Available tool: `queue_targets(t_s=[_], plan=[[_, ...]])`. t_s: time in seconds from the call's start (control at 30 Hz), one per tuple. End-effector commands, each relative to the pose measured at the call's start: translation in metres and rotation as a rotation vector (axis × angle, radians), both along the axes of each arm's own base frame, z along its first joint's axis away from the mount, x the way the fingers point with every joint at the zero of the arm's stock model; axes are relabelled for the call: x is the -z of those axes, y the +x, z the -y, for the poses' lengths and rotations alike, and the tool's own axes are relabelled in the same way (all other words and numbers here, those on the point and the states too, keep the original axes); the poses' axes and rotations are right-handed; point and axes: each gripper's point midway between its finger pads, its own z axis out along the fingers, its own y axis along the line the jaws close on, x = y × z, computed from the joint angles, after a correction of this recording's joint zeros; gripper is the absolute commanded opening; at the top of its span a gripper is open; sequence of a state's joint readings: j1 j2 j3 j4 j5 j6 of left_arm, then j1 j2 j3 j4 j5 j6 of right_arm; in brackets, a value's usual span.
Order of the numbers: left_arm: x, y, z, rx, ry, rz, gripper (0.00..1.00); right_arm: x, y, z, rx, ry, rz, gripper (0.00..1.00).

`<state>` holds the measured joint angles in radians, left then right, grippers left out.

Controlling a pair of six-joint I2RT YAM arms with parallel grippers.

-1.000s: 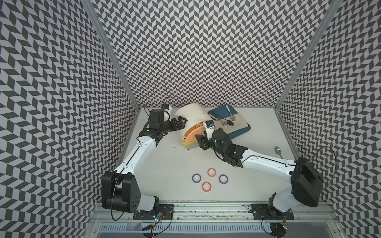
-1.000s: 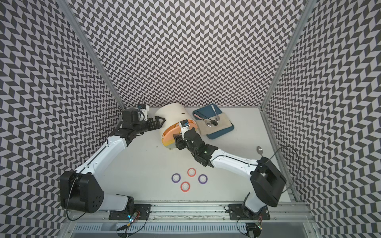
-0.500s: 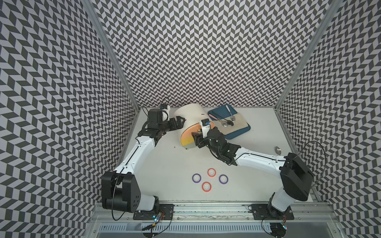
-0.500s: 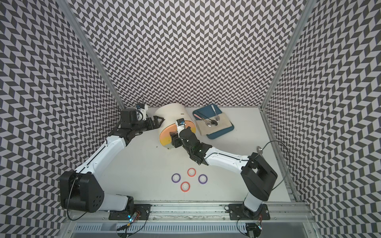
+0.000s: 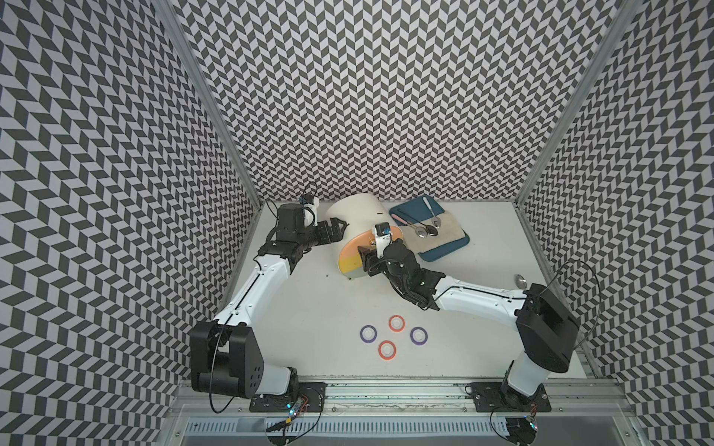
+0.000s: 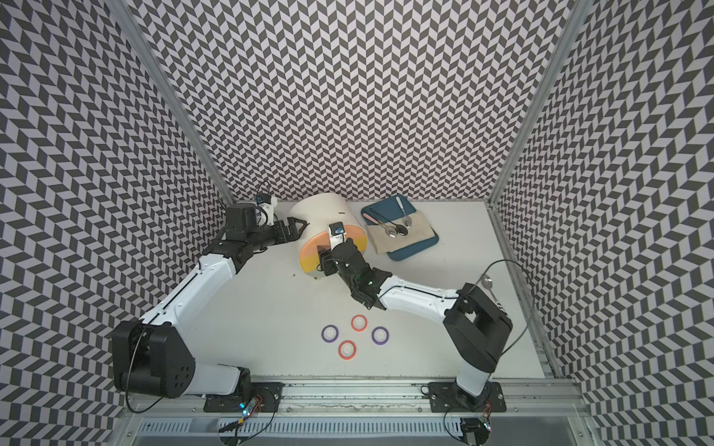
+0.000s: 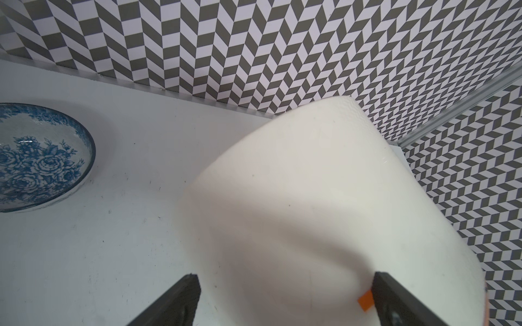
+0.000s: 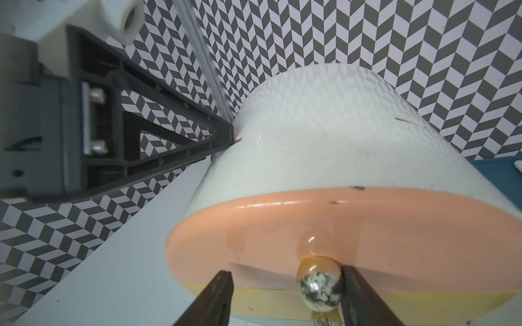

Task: Place the transparent tape into the drawer according to color
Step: Close the drawer in the storage box, then open the drawer in the storage box.

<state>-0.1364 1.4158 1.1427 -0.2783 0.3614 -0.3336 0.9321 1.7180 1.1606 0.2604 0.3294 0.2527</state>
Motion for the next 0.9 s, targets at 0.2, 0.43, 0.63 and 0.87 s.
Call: queue_targets(t_s=[0.2, 0.43, 0.63, 0.87], plan=[[0.022, -0.009, 0.005, 0.048, 0.022, -0.07, 1.0, -0.015, -0.016, 0.014, -0.008, 0.029, 0.002, 0.64], [0.023, -0.008, 0.007, 0.055, 0.017, -0.065, 1.0, 0.004, -0.044, 0.012, -0.103, 0.243, -0.191, 0.73], [0.024, -0.007, 0.008, 0.063, 0.015, -0.068, 1.0, 0.018, -0.045, 0.014, -0.131, 0.343, -0.284, 0.73], [0.024, -0.008, 0.007, 0.066, 0.025, -0.064, 1.0, 0.028, -0.027, 0.024, -0.135, 0.44, -0.35, 0.7]])
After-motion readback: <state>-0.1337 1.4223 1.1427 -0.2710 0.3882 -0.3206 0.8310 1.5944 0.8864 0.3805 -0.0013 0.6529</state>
